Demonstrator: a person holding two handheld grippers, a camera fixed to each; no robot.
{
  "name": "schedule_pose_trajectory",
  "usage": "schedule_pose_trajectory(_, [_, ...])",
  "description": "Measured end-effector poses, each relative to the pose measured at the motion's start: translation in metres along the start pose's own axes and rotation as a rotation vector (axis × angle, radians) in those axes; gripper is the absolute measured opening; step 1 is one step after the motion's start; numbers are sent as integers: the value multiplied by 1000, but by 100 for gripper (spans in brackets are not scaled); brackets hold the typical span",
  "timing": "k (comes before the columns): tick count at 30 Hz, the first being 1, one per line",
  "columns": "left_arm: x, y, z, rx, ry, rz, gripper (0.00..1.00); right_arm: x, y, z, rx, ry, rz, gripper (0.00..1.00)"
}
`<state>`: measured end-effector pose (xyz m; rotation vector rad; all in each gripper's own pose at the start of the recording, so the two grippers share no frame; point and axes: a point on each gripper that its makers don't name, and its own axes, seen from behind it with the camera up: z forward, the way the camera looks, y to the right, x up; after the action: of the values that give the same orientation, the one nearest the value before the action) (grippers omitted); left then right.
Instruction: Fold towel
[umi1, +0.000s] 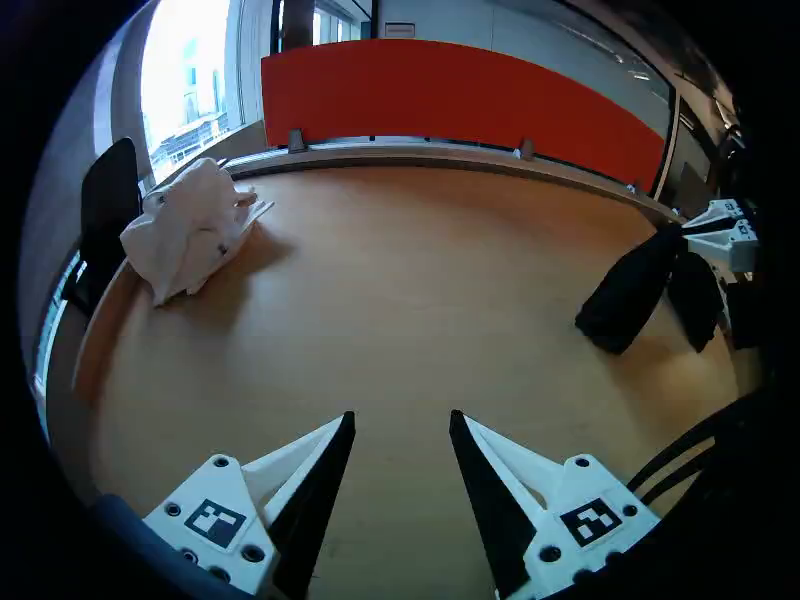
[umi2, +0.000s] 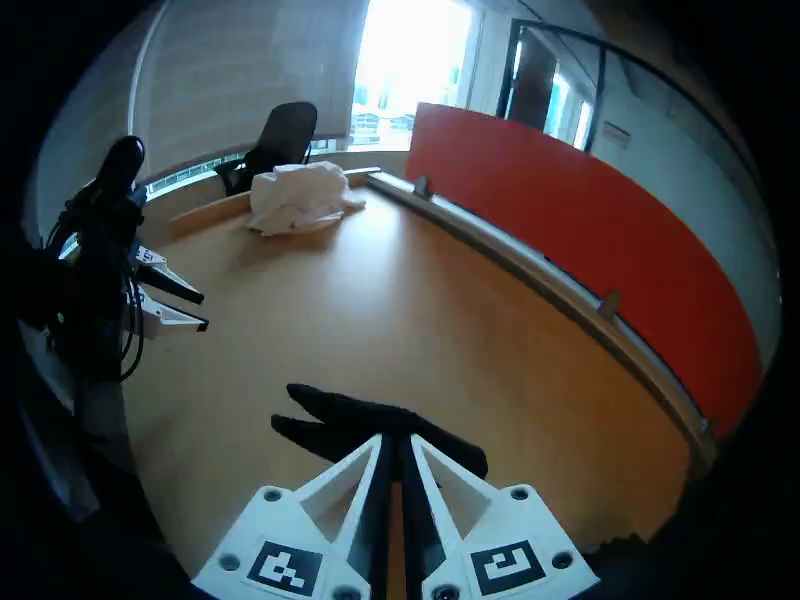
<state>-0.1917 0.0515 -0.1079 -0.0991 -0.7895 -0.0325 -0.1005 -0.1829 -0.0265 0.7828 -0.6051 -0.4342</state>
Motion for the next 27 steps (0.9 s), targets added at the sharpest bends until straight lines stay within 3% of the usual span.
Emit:
schedule_pose_trajectory(8, [3, 3, -1, -6, 9, 2, 69, 21, 18, -12, -26, 23, -30, 5])
schedule_pose_trajectory(27, [8, 6, 1, -18, 15, 11, 69, 21, 56, -35, -73, 19, -6, 5])
